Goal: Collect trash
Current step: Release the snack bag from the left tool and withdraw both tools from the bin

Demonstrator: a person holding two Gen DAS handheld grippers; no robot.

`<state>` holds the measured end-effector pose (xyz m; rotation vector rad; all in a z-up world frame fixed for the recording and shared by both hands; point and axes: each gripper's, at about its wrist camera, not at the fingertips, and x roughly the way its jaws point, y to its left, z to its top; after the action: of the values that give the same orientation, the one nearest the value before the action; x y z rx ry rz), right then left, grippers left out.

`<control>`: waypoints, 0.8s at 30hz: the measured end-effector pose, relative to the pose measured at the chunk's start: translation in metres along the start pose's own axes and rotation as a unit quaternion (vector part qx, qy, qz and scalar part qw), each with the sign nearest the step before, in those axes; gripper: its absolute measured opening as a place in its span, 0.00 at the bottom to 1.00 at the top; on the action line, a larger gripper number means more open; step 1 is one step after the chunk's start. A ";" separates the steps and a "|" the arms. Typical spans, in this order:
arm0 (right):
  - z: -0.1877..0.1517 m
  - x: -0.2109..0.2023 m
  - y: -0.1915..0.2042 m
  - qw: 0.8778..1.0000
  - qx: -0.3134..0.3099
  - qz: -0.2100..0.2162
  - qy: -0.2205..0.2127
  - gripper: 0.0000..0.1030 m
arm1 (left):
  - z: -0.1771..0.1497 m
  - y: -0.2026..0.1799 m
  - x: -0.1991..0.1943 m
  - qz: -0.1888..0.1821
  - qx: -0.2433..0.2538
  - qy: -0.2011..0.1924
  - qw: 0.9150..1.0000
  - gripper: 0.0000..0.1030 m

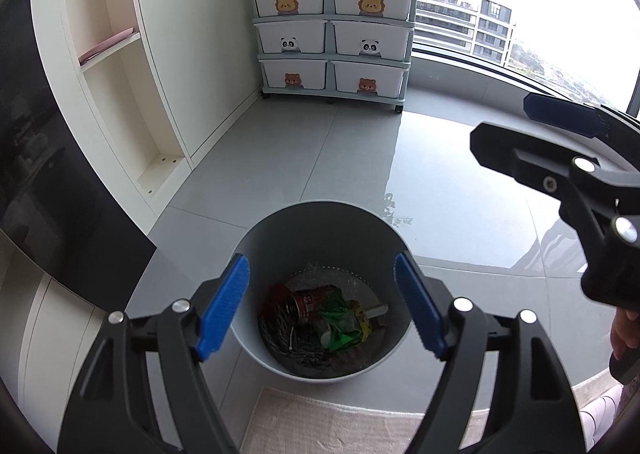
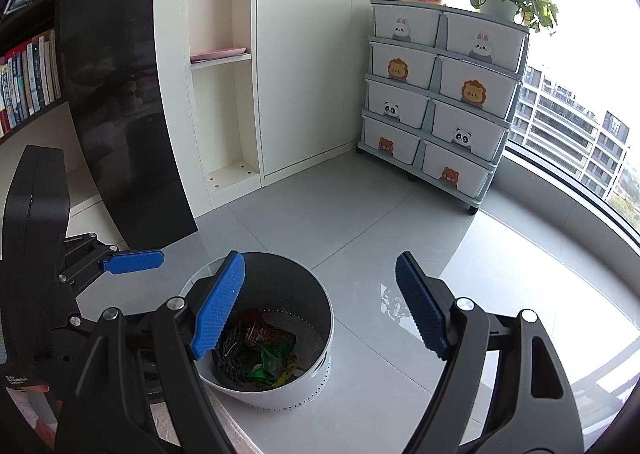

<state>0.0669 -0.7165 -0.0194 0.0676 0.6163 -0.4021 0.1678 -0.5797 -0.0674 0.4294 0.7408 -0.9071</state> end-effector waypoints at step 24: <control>-0.126 -0.085 0.251 0.985 -0.089 0.147 0.009 0.93 | -0.235 0.145 -0.181 0.158 -0.158 -0.008 0.975 0.84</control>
<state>0.0316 -0.4327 -0.0872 -0.0088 0.6473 -0.0589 0.1234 -0.2535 -0.0892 0.2469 0.7615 -0.4824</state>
